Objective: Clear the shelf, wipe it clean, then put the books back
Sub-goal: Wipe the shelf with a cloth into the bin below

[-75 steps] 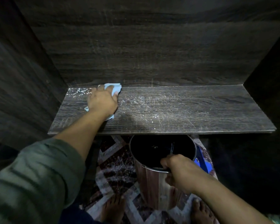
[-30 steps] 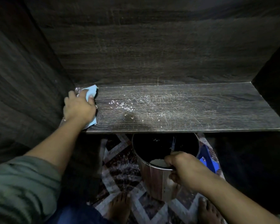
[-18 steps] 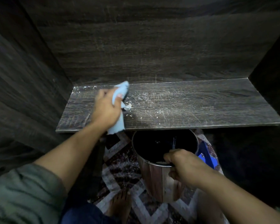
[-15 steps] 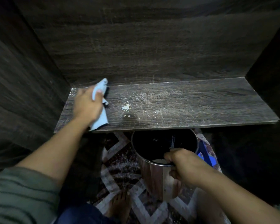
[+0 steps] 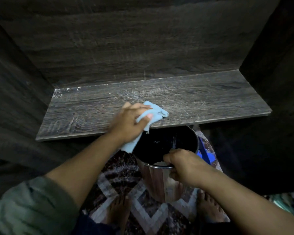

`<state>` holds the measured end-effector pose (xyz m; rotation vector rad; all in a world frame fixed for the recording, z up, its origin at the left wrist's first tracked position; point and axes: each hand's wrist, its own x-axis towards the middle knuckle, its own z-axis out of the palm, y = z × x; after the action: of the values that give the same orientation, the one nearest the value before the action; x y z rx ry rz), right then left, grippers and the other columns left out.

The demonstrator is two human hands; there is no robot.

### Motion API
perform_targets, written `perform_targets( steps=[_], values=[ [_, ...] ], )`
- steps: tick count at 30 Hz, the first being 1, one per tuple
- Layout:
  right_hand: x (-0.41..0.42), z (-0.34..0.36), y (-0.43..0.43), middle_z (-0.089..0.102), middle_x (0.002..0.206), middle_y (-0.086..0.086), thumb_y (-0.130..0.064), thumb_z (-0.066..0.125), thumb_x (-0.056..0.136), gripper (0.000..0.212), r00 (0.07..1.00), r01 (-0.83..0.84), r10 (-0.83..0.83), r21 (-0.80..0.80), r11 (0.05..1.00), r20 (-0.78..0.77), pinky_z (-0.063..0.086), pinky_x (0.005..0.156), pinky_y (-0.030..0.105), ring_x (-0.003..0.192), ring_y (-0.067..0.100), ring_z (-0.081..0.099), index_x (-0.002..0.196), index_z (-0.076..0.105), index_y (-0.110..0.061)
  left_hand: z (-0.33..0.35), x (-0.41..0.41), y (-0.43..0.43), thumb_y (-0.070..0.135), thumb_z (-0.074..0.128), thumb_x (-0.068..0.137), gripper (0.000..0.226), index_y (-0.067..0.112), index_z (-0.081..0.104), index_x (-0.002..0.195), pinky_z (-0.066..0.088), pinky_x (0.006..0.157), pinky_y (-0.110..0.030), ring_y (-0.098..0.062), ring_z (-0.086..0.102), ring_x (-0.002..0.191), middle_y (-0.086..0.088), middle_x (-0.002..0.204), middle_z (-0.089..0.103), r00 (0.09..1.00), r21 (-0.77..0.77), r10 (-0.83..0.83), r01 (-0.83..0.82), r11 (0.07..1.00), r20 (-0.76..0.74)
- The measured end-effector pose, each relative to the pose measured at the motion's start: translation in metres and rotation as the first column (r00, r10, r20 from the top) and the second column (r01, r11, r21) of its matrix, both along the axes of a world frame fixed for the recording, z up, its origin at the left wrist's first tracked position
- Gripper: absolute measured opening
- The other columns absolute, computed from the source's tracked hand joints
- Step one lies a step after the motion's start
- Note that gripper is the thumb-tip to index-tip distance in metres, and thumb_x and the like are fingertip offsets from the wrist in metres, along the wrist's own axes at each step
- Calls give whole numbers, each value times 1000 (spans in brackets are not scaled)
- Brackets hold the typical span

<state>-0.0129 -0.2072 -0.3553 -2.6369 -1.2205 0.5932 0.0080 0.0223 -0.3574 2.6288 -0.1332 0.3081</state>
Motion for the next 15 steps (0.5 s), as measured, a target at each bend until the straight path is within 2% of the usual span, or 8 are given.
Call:
perform_targets(
  steps=[3,6,7,9,13,15],
  values=[
    [1,-1,-4,58,107,5,-14,63,79,17,1000,3,-3,0,1000,-7,35,68,28,101,31,59,93,58,-22,2,-17,-29,47,42,95,39,28,71,113,40,90,-37,-19,54,94,14,115,66,990,-101,-142,140,985,-12],
    [1,1,-9,59,106,5,-14,62,80,21,1000,-1,1,5,1000,-15,31,67,26,100,30,59,83,47,-29,5,-32,-34,40,45,98,32,25,69,113,35,99,-34,-2,56,91,15,101,66,954,-191,-292,276,942,-64],
    [1,1,-11,59,106,5,-14,62,80,19,1000,-3,3,3,1000,-9,31,67,27,100,30,59,84,49,-27,7,-32,-31,40,44,98,34,22,69,115,37,96,-33,-3,56,90,12,101,67,954,-188,-293,277,942,-60],
    [1,2,-13,59,105,5,-14,63,78,16,1000,1,-1,7,1000,1,37,68,30,100,30,59,89,55,-22,13,-24,-21,44,42,96,42,20,67,120,39,93,-32,-13,55,98,2,111,68,980,-171,-199,195,966,-8],
    [3,0,-19,58,105,4,-14,62,77,20,1000,13,-13,-8,1000,-16,44,72,31,100,30,60,95,58,-20,27,8,1,42,39,97,35,34,62,122,32,94,-28,-17,55,113,11,124,62,991,-100,-42,55,993,128],
    [3,0,-21,58,104,3,-14,63,77,18,1000,16,-16,-13,1000,-19,45,72,31,98,30,60,93,57,-21,21,20,7,47,35,97,38,38,60,125,33,96,-33,-18,52,116,11,130,59,995,-17,16,-14,1000,99]
  ],
)
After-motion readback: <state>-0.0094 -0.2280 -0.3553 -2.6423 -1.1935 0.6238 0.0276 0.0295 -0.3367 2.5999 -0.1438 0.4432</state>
